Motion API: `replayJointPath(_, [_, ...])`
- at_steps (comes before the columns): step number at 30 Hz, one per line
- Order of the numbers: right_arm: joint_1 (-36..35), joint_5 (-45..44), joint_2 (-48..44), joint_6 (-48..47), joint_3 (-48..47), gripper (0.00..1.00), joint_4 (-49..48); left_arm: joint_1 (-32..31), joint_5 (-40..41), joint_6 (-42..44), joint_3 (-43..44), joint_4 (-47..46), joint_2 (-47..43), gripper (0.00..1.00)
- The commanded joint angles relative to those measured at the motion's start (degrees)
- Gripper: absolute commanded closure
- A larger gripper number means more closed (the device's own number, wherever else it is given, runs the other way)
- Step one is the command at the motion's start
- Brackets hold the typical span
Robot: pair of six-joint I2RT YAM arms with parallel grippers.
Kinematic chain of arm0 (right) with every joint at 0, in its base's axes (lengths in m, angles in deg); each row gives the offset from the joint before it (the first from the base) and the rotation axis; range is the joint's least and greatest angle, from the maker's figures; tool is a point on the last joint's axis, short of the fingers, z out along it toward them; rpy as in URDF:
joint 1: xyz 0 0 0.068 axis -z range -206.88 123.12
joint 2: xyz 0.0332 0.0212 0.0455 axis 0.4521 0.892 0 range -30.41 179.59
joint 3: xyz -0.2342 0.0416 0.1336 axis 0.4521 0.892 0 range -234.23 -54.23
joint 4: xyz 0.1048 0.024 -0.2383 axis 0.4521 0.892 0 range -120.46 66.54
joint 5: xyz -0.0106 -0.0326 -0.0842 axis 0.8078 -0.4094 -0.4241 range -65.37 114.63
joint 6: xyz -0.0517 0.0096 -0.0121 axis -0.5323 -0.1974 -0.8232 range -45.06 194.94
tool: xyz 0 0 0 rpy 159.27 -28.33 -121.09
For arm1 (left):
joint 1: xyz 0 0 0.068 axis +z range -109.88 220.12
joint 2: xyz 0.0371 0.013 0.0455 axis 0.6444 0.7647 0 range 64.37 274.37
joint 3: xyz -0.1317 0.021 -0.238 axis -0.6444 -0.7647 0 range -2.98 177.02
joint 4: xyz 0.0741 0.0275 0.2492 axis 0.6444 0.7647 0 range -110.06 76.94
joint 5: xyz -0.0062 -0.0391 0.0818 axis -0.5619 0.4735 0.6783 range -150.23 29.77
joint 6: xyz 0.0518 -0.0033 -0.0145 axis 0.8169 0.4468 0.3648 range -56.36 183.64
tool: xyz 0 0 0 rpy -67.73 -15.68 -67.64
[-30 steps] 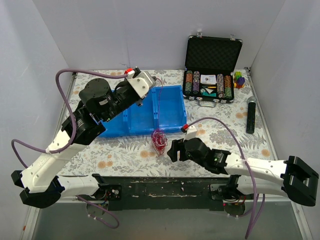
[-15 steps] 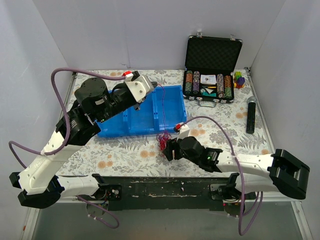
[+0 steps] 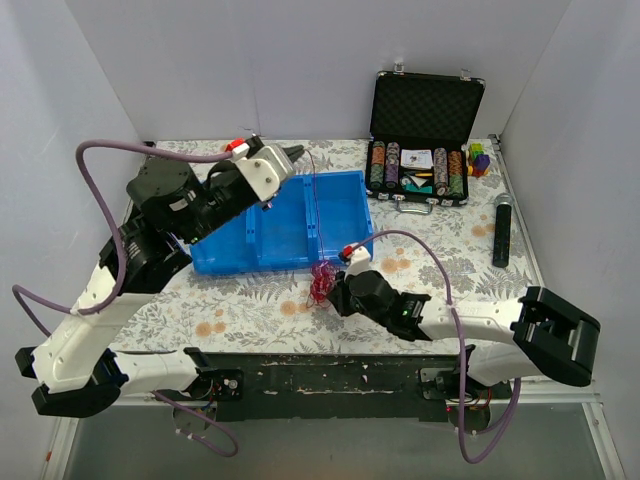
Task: Untangle the cables
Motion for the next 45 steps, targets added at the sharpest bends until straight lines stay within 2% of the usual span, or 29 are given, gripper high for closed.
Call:
replayJointPath(1, [-0.05,-0.73,-3.18,2.23,3.38,0.87,-0.38,0.16,9.2,5.78,2.03,-12.81,-2.76,1.0])
replayJointPath(5, [-0.05,-2.31,-6.79,5.66,8.3,0.91,2.96,0.16,13.35,12.47,1.49,-24.59,-3.82,1.0])
replayJointPath(10, [-0.05,-3.28,-10.74,9.62,12.44,0.95,6.12,0.16,14.32,15.98,4.48,-29.0,-4.26,1.0])
replayJointPath(19, [-0.05,-6.79,-15.49,15.77,14.81,0.98,15.88,0.16,16.08,31.01,6.06,-44.63,-3.56,1.0])
replayJointPath(21, [-0.05,-6.97,-16.02,16.04,14.73,0.98,16.85,0.16,16.52,30.59,8.77,-42.92,-2.59,1.0])
replayJointPath(24, [-0.05,-6.88,-18.12,14.12,13.41,0.88,17.29,0.16,15.03,26.46,9.85,-35.19,-3.2,1.0])
replayJointPath(25, [-0.13,-7.41,-19.35,13.5,12.71,0.86,17.47,0.16,14.24,25.67,8.63,-33.42,-3.9,1.0])
replayJointPath(27, [-0.05,-7.85,-21.38,10.87,11.39,0.76,17.03,0.16,12.4,23.31,5.55,-30.44,-5.74,0.98])
replayJointPath(28, [-0.13,-7.76,-22.25,9.72,10.6,0.68,16.77,0.16,11.34,21.98,4.58,-27.11,-6.1,0.96])
replayJointPath(29, [-0.13,-7.24,-22.7,8.58,9.29,0.54,16.59,0.16,10.46,20.75,3.96,-24.56,-6.54,0.96])
replayJointPath(31, [-0.05,-5.58,-23.23,5.86,7.53,0.39,15.71,0.16,8.44,18.73,1.95,-20.33,-7.42,0.96])
replayJointPath(32, [-0.13,-4.44,-23.23,4.71,6.91,0.35,14.84,0.16,7.91,17.67,0.28,-19.96,-8.29,0.96])
replayJointPath(37, [-0.13,0.05,-23.06,0.4,4.45,0.28,9.83,0.16,7.03,16.0,-7.11,-18.64,-10.32,0.97])
replayJointPath(45, [-2.5,4.45,-14.9,-1.01,-0.12,0.26,2.36,0.07,7.2,15.2,-7.56,-17.41,-9.44,0.99])
